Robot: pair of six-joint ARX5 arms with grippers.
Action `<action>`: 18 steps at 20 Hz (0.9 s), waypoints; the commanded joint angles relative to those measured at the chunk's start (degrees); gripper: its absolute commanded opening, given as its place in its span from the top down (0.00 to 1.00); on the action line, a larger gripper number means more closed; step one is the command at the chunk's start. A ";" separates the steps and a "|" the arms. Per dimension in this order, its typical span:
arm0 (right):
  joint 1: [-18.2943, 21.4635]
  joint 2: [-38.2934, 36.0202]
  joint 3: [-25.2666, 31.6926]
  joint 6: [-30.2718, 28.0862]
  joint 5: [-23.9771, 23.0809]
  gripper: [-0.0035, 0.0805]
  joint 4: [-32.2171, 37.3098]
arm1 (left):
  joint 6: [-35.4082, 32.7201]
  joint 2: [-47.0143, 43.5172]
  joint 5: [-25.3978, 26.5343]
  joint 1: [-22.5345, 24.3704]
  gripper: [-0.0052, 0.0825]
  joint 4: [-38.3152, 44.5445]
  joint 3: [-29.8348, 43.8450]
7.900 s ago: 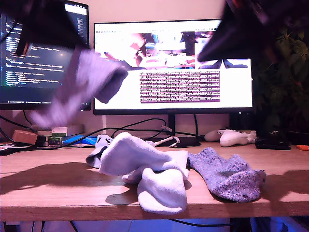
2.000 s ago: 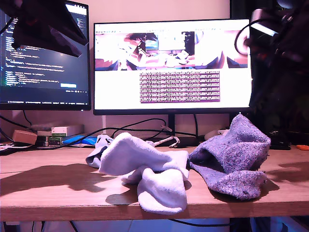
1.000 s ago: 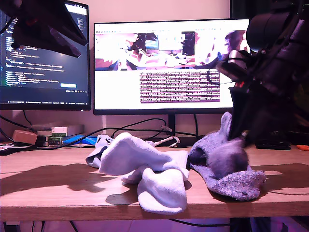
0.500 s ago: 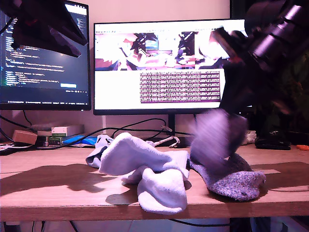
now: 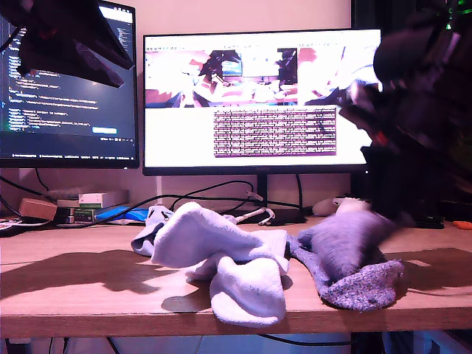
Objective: Pair up the socks based on colour and pattern, by placing them on top of one another
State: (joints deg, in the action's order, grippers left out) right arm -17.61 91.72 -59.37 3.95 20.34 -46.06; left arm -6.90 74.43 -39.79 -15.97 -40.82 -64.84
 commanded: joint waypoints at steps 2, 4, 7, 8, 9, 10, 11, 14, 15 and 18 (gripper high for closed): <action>0.96 -0.13 0.90 -1.25 -1.33 0.51 -3.21 | -0.70 -0.17 -0.20 0.04 0.68 0.13 -0.66; 2.25 -0.81 -0.22 -1.40 -0.92 0.51 -6.08 | -0.70 -0.17 -0.22 0.04 0.68 0.17 -0.66; 2.82 -4.00 -2.91 -1.64 1.14 0.51 -8.68 | -1.09 -0.17 -0.20 0.04 0.68 0.15 -0.66; 3.06 -5.44 -3.85 -1.66 1.14 0.51 -9.35 | -1.09 -0.17 -0.22 0.04 0.68 0.17 -0.66; 3.06 -6.62 -4.90 -1.84 0.81 0.51 -10.29 | -1.09 -0.17 -0.22 0.04 0.68 0.17 -0.66; 3.06 -7.72 -5.66 -1.92 0.02 0.51 -11.21 | -1.09 -0.17 -0.20 0.04 0.68 0.17 -0.66; 3.08 -8.85 -6.12 -2.62 -0.22 0.51 -12.09 | -1.09 -0.17 -0.20 0.04 0.69 0.17 -0.66; 3.04 -11.50 -6.12 -4.02 -3.56 0.77 -6.97 | -3.34 -0.17 0.09 0.07 0.98 0.24 -0.66; 2.93 -11.80 -6.12 -4.22 -4.48 0.90 -2.75 | -5.07 -0.17 0.81 0.07 0.96 0.66 -0.63; 2.62 -11.63 -5.88 -5.70 -5.18 0.97 11.54 | -5.51 -0.17 6.84 0.09 0.96 5.46 0.09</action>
State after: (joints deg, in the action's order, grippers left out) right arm -14.72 79.70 -66.28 -1.41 15.44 -38.89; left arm -11.97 74.43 -33.85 -15.97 -37.28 -64.84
